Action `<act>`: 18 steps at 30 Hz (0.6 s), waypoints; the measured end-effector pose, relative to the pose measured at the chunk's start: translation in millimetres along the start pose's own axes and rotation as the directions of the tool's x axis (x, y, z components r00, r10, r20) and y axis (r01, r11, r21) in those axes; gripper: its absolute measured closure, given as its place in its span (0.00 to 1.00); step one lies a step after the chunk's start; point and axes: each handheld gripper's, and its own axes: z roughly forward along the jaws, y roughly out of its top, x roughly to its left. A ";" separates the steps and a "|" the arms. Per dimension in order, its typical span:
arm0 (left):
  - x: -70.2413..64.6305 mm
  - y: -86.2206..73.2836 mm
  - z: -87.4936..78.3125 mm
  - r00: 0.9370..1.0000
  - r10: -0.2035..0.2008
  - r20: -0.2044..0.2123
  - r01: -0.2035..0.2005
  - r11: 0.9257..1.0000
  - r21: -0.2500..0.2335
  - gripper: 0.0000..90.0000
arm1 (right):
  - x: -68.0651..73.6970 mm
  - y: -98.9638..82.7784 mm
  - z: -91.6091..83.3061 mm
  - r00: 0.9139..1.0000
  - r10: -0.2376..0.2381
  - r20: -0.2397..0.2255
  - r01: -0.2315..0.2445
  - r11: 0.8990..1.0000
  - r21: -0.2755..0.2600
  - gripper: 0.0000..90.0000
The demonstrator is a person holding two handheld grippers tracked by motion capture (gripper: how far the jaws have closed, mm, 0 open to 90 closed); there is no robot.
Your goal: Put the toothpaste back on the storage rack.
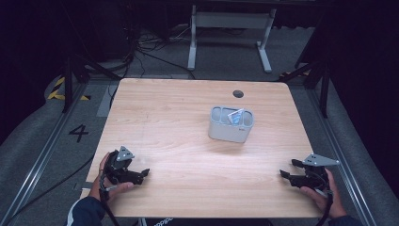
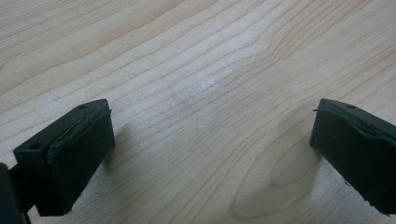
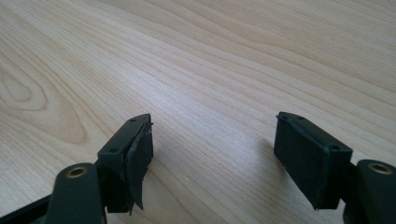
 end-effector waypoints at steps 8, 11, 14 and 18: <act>-0.3 0.1 -0.1 1.000 -0.002 -0.003 0.002 1.000 0.001 0.00 | -0.2 0.0 0.0 1.000 0.002 -0.001 -0.002 1.000 -0.001 0.32; -0.3 0.0 0.0 1.000 -0.002 -0.002 0.002 1.000 0.000 0.00 | -0.4 0.0 -0.1 1.000 0.002 -0.002 -0.002 1.000 -0.001 0.32; -0.2 0.1 -0.1 1.000 -0.001 -0.005 0.001 1.000 0.001 0.00 | -0.3 0.0 -0.2 1.000 0.008 -0.004 -0.008 1.000 -0.002 0.32; 0.0 0.1 -0.1 1.000 0.001 -0.006 -0.001 1.000 -0.001 0.00 | -0.2 0.0 -0.2 1.000 0.008 -0.003 -0.008 1.000 -0.001 0.32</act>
